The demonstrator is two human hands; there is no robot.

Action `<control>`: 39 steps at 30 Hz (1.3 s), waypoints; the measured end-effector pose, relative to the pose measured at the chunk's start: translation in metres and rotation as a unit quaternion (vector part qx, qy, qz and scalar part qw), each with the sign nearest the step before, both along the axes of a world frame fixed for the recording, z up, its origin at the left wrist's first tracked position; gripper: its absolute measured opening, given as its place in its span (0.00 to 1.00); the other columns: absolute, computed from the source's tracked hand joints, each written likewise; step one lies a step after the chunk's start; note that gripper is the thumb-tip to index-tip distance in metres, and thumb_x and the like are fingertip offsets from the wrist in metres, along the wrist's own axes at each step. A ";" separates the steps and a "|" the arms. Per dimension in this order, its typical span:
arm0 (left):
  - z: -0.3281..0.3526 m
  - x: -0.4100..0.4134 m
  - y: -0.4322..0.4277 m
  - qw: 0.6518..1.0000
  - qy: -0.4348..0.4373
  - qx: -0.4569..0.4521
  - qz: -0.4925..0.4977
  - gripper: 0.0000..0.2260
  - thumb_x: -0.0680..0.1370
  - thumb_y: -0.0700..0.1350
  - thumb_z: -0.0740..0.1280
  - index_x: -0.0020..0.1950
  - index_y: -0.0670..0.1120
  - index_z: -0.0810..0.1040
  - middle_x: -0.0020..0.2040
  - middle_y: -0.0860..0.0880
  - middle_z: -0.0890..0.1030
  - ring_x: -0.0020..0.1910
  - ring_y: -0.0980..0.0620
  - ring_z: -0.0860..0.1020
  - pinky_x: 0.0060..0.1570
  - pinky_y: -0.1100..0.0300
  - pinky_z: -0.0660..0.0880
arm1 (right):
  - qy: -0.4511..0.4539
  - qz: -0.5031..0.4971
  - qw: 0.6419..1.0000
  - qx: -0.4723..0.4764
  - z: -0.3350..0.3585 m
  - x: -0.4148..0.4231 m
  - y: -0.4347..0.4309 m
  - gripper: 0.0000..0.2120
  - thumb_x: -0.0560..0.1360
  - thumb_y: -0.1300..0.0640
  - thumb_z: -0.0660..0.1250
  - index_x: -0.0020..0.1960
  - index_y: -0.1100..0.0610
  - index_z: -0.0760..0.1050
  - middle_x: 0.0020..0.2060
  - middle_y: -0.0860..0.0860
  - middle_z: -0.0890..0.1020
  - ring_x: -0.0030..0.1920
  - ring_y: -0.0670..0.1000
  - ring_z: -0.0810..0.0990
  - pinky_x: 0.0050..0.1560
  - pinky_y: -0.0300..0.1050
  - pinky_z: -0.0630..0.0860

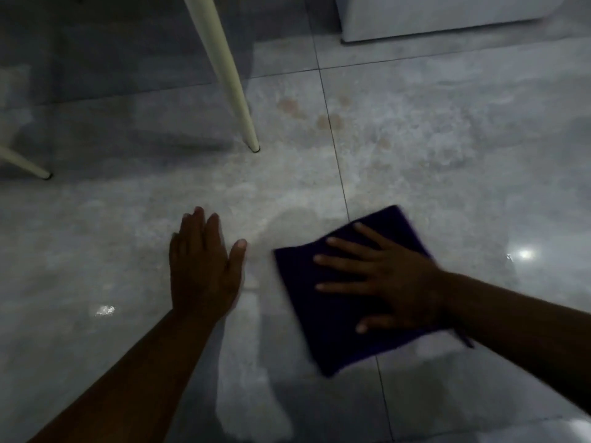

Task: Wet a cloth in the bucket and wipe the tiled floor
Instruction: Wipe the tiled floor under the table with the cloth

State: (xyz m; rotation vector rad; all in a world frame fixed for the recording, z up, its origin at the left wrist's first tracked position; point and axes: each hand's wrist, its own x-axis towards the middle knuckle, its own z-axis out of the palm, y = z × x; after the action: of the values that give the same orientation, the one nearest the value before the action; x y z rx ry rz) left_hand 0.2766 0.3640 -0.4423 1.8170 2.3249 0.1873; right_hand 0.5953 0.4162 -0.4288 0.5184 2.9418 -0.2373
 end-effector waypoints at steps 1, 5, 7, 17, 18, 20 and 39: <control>-0.003 -0.001 -0.003 1.000 0.022 -0.008 -0.012 0.33 0.80 0.62 0.49 0.78 0.41 0.60 0.80 0.38 0.58 0.80 0.39 0.55 0.77 0.41 0.53 | -0.002 -0.032 0.999 0.003 0.000 0.022 0.013 0.36 0.77 0.29 0.56 0.80 0.43 0.56 0.81 0.51 0.55 0.81 0.59 0.49 0.75 0.72 0.51; -0.012 -0.001 -0.007 0.999 0.044 -0.017 -0.027 0.35 0.80 0.63 0.50 0.80 0.41 0.56 0.81 0.38 0.54 0.81 0.40 0.50 0.78 0.40 0.50 | -0.050 -0.186 0.981 0.022 0.000 0.064 0.105 0.37 0.76 0.26 0.46 0.80 0.38 0.43 0.81 0.53 0.53 0.80 0.62 0.53 0.75 0.72 0.52; -0.009 0.001 -0.006 0.998 0.046 -0.015 -0.028 0.35 0.80 0.63 0.49 0.79 0.41 0.57 0.81 0.38 0.55 0.81 0.40 0.50 0.78 0.40 0.51 | -0.047 -0.255 0.966 0.019 0.001 0.046 0.150 0.36 0.74 0.24 0.40 0.78 0.35 0.37 0.81 0.51 0.48 0.81 0.60 0.49 0.76 0.69 0.46; -0.004 -0.001 0.001 0.998 0.045 -0.042 -0.019 0.36 0.80 0.65 0.47 0.79 0.42 0.57 0.81 0.40 0.54 0.81 0.42 0.50 0.78 0.40 0.51 | -0.044 -0.322 0.946 -0.006 -0.006 -0.152 0.279 0.40 0.72 0.22 0.41 0.79 0.37 0.40 0.81 0.49 0.41 0.81 0.57 0.39 0.75 0.70 0.37; -0.004 -0.002 0.002 0.998 0.043 -0.048 -0.018 0.36 0.80 0.65 0.46 0.80 0.43 0.56 0.82 0.40 0.53 0.81 0.43 0.49 0.78 0.41 0.50 | -0.047 -0.304 0.952 -0.005 -0.005 -0.160 0.280 0.40 0.72 0.22 0.40 0.79 0.37 0.40 0.82 0.49 0.41 0.81 0.57 0.39 0.75 0.71 0.37; -0.004 -0.003 0.002 0.998 0.041 -0.055 -0.014 0.36 0.79 0.66 0.45 0.80 0.44 0.54 0.82 0.42 0.51 0.82 0.44 0.47 0.78 0.42 0.50 | -0.051 -0.240 0.969 0.002 -0.006 -0.161 0.274 0.40 0.71 0.22 0.40 0.79 0.37 0.40 0.82 0.48 0.42 0.81 0.57 0.40 0.76 0.70 0.38; -0.003 -0.002 -0.001 0.998 0.045 -0.026 -0.027 0.36 0.79 0.64 0.48 0.78 0.41 0.58 0.80 0.38 0.56 0.80 0.39 0.53 0.77 0.39 0.51 | -0.005 -0.175 0.985 0.005 -0.009 0.008 -0.022 0.35 0.77 0.29 0.53 0.79 0.45 0.59 0.80 0.57 0.58 0.79 0.64 0.54 0.73 0.74 0.52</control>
State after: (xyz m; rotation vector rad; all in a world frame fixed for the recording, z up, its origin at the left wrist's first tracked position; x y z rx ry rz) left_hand 0.2745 0.3633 -0.4451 1.8972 2.3136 0.0373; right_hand 0.6029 0.3941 -0.4376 1.0331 2.8246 -0.2546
